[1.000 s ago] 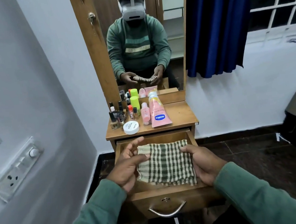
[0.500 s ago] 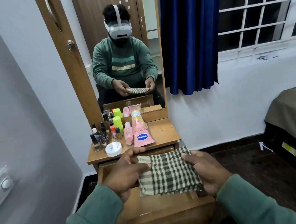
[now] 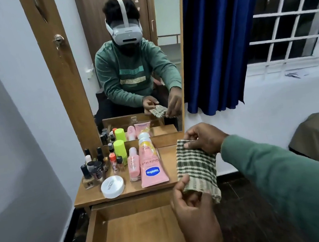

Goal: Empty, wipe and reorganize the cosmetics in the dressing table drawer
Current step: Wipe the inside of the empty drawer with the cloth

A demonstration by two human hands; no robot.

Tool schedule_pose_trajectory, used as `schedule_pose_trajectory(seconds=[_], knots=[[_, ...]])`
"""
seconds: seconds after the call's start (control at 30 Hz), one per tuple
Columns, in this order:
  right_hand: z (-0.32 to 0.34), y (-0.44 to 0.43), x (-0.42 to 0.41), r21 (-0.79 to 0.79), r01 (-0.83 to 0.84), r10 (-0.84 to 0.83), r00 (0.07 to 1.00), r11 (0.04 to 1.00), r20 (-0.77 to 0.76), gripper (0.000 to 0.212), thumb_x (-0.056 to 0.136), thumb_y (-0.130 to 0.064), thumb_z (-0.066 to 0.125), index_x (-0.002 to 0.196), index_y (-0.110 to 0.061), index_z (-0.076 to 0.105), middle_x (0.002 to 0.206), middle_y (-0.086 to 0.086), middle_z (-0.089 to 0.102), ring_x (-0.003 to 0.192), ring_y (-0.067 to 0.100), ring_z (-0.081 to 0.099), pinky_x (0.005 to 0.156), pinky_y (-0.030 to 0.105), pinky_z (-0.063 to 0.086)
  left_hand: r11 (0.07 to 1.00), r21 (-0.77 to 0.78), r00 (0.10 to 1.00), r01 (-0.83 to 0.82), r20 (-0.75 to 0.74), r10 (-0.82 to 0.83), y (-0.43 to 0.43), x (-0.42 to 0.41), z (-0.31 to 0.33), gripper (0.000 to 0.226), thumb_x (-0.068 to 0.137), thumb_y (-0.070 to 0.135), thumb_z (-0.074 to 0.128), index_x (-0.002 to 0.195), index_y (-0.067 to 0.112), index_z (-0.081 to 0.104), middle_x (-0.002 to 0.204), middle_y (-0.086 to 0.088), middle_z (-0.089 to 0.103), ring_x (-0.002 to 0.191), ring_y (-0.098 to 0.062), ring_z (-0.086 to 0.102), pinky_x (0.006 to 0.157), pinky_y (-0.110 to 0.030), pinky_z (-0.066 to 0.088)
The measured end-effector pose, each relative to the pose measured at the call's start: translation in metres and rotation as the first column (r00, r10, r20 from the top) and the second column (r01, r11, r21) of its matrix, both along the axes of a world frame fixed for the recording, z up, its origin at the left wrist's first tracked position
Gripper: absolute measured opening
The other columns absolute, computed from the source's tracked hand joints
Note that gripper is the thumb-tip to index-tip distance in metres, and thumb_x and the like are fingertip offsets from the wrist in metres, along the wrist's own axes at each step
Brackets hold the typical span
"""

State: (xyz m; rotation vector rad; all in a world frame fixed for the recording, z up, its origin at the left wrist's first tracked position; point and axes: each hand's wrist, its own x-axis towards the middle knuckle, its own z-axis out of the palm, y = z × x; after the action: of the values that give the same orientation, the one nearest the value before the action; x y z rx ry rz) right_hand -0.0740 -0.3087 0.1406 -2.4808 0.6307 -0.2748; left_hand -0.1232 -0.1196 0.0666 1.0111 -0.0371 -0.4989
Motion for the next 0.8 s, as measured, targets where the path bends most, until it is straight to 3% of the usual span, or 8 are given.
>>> schedule_pose_trajectory(seconds=[0.13, 0.33, 0.43, 0.53, 0.6, 0.67, 0.7, 0.8], knots=[[-0.013, -0.015, 0.039, -0.061, -0.025, 0.024, 0.999, 0.998, -0.025, 0.009, 0.086, -0.025, 0.084, 0.090, -0.023, 0.077, 0.088, -0.002, 0.072, 0.083, 0.014, 0.064, 0.079, 0.030, 0.049, 1.000, 0.018, 1.000, 0.011, -0.023, -0.010, -0.026, 0.017, -0.009, 0.054, 0.075, -0.036, 0.059, 0.118, -0.003, 0.060, 0.130, -0.034, 0.057, 0.090, -0.035, 0.065, 0.064, -0.021, 0.059], [-0.053, -0.011, 0.069, -0.315, 0.040, -0.020, 0.998, 0.948, 0.066, 0.016, 0.086, -0.034, 0.081, 0.099, -0.026, 0.078, 0.100, -0.006, 0.075, 0.095, 0.018, 0.065, 0.083, 0.039, 0.053, 1.000, 0.011, 0.993, -0.010, -0.118, 0.011, -0.042, 0.039, -0.038, 0.064, 0.073, -0.035, 0.062, 0.120, 0.007, 0.064, 0.138, -0.025, 0.056, 0.112, -0.032, 0.067, 0.090, -0.032, 0.058], [-0.065, -0.001, 0.065, -0.451, 0.045, 0.002, 0.995, 0.891, 0.104, 0.016, 0.092, -0.033, 0.075, 0.104, -0.025, 0.078, 0.108, -0.005, 0.071, 0.102, 0.020, 0.062, 0.083, 0.037, 0.050, 0.998, -0.012, 0.992, -0.059, -0.113, 0.057, -0.047, 0.035, -0.047, 0.068, 0.071, -0.037, 0.060, 0.116, 0.012, 0.068, 0.146, -0.015, 0.049, 0.115, -0.031, 0.067, 0.079, -0.023, 0.060], [-0.071, 0.012, 0.049, -0.430, 0.099, -0.021, 0.983, 0.897, 0.183, 0.015, 0.100, -0.027, 0.062, 0.101, -0.022, 0.076, 0.103, -0.003, 0.072, 0.094, 0.021, 0.065, 0.078, 0.038, 0.052, 0.988, -0.107, 0.970, -0.112, -0.230, 0.085, -0.049, 0.031, -0.049, 0.069, 0.067, -0.035, 0.063, 0.111, 0.018, 0.073, 0.149, -0.004, 0.043, 0.106, -0.015, 0.072, 0.070, -0.016, 0.057], [-0.077, 0.024, 0.039, -0.403, 0.060, -0.040, 0.998, 0.913, 0.057, 0.020, 0.104, -0.030, 0.051, 0.106, -0.020, 0.069, 0.110, 0.004, 0.070, 0.100, 0.026, 0.065, 0.083, 0.041, 0.052, 0.986, -0.128, 0.958, -0.109, -0.277, 0.070, -0.045, 0.028, -0.048, 0.068, 0.067, -0.035, 0.062, 0.109, 0.017, 0.073, 0.149, -0.005, 0.042, 0.096, -0.001, 0.072, 0.066, -0.011, 0.054], [-0.086, 0.035, 0.033, -0.331, -0.012, -0.041, 0.987, 0.944, -0.154, 0.039, 0.108, -0.041, 0.041, 0.137, -0.018, 0.056, 0.143, 0.013, 0.057, 0.130, 0.031, 0.053, 0.107, 0.041, 0.044, 0.994, -0.044, 0.966, -0.100, -0.242, 0.087, -0.039, 0.024, -0.053, 0.064, 0.068, -0.035, 0.063, 0.110, 0.012, 0.070, 0.149, -0.013, 0.045, 0.095, -0.003, 0.071, 0.065, -0.011, 0.055], [-0.090, 0.038, 0.033, -0.299, -0.035, -0.038, 0.971, 0.954, -0.235, 0.053, 0.109, -0.047, 0.035, 0.153, -0.018, 0.041, 0.160, 0.016, 0.040, 0.147, 0.032, 0.037, 0.119, 0.042, 0.033, 0.996, 0.022, 0.977, -0.088, -0.195, 0.090, -0.036, 0.022, -0.055, 0.061, 0.069, -0.033, 0.064, 0.111, 0.011, 0.069, 0.148, -0.016, 0.048, 0.100, -0.009, 0.069, 0.069, -0.014, 0.057], [-0.099, 0.039, 0.035, -0.308, -0.046, -0.048, 0.956, 0.950, -0.290, 0.068, 0.107, -0.060, 0.022, 0.165, -0.026, 0.011, 0.174, 0.007, 0.007, 0.160, 0.027, 0.005, 0.129, 0.046, 0.010, 0.983, 0.176, 0.995, -0.058, -0.074, 0.072, -0.029, 0.020, -0.058, 0.055, 0.073, -0.029, 0.065, 0.110, 0.011, 0.068, 0.143, -0.020, 0.054, 0.109, -0.018, 0.065, 0.092, -0.037, 0.056]])
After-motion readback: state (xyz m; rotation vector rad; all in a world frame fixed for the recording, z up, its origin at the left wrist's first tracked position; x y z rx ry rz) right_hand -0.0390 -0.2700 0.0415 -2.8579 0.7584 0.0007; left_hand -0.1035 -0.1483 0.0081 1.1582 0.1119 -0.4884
